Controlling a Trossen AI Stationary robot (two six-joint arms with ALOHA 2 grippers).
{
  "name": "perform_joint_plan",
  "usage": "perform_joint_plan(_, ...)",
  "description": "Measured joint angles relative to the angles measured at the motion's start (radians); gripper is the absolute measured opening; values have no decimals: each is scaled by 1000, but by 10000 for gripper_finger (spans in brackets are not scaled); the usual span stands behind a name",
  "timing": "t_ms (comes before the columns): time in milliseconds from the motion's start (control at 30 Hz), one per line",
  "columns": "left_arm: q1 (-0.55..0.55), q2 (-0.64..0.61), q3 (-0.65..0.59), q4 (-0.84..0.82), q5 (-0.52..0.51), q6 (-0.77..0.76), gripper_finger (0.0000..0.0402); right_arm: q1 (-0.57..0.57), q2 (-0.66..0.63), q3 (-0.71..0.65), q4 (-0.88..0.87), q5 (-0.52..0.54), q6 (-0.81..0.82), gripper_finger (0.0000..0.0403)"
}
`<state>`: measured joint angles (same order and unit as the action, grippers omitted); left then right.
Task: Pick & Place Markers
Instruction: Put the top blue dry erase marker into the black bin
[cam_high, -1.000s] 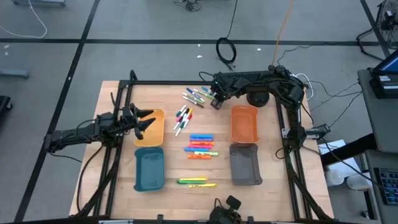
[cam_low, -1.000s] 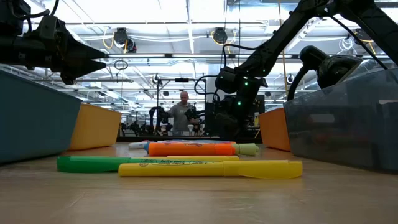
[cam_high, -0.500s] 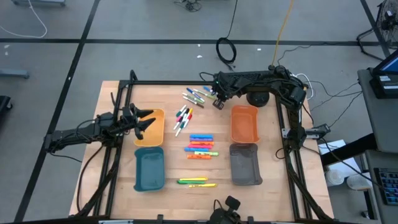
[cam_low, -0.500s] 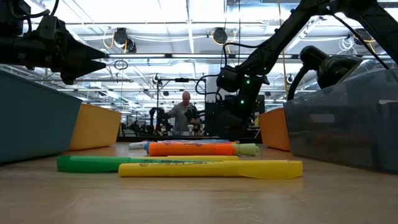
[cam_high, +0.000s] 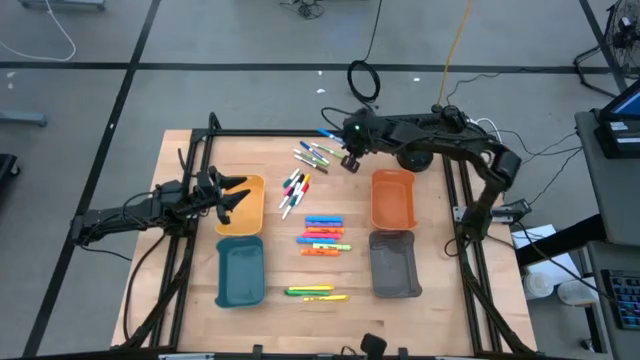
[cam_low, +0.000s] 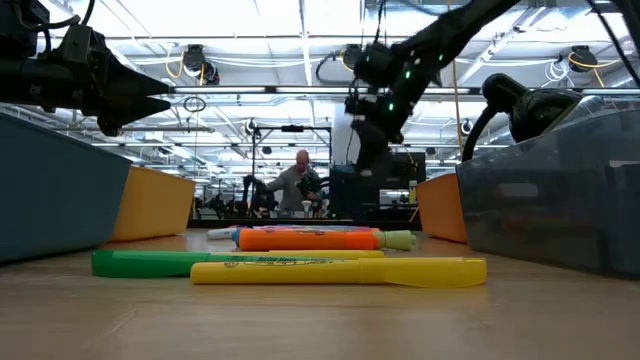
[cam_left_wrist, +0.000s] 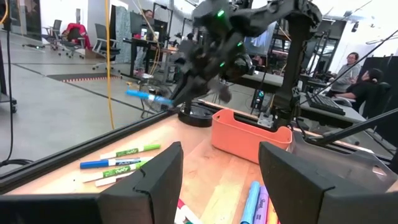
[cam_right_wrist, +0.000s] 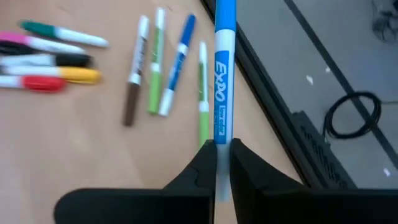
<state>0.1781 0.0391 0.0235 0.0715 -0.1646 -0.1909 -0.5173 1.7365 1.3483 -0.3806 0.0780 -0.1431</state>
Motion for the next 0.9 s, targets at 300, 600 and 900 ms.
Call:
perform_joint_plan(300,0,0,0,0,1,0,214,123,-175,1,-179,0,46,11)
perform_joint_plan(600,0,0,0,0,2,0,214,266,-269,1,-367,0,152,11)
perform_joint_plan(900,0,0,0,0,1,0,214,468,-359,-51,-510,20,406,11)
